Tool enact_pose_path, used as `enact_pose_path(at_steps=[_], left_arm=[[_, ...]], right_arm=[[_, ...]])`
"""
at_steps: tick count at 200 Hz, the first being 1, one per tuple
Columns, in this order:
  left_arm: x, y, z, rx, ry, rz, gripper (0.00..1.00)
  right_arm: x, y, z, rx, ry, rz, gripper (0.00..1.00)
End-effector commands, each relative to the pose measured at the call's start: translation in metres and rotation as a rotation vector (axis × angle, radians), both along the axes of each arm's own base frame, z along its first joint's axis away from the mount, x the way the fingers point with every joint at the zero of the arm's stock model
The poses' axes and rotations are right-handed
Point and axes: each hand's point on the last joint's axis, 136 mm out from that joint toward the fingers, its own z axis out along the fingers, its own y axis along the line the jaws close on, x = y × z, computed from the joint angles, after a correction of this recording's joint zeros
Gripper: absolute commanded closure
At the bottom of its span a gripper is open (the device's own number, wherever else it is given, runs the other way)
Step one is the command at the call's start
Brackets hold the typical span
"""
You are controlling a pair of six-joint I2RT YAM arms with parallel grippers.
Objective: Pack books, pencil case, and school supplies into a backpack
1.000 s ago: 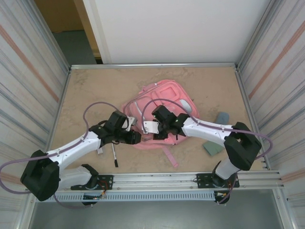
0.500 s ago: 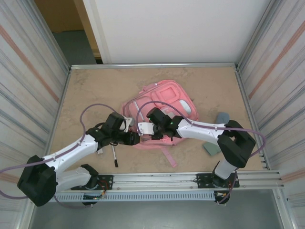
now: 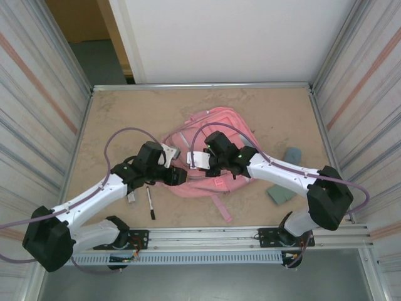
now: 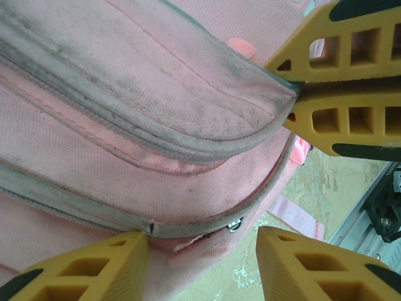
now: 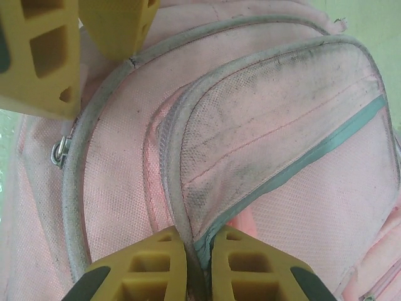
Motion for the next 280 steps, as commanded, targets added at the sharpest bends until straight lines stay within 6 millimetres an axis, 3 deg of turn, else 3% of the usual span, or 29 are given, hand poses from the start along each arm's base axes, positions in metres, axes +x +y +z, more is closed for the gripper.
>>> enact_pose_path(at_steps=[1,37,71,96,139,211,251,280], left_arm=[[0.008,-0.004,0.016,-0.012,-0.079,-0.024,0.51],[-0.002,-0.019,0.001,0.034,-0.072,-0.100,0.55],[-0.004,-0.018,-0.012,0.112,-0.097,-0.093,0.58],[-0.006,-0.022,-0.012,0.136,-0.142,-0.112,0.60],[-0.011,-0.037,-0.004,0.079,-0.214,-0.176,0.74],[-0.012,-0.043,-0.019,0.093,-0.193,-0.195,0.75],[-0.004,-0.038,-0.026,0.176,-0.236,-0.137,0.73],[0.002,-0.026,-0.026,0.223,-0.268,-0.079,0.82]], right_arm=[[0.000,0.012,0.041,0.120,-0.022,0.026,0.98],[0.002,0.012,0.047,0.156,-0.011,0.021,0.98],[0.003,0.012,0.050,0.166,-0.012,0.019,0.98],[0.004,0.013,0.053,0.178,-0.005,0.017,0.99],[0.004,0.012,0.057,0.205,0.013,0.008,0.99],[0.008,0.009,0.059,0.222,0.019,-0.011,0.99],[0.011,0.010,0.060,0.227,0.025,-0.016,0.99],[0.013,0.012,0.060,0.221,0.035,-0.018,0.99]])
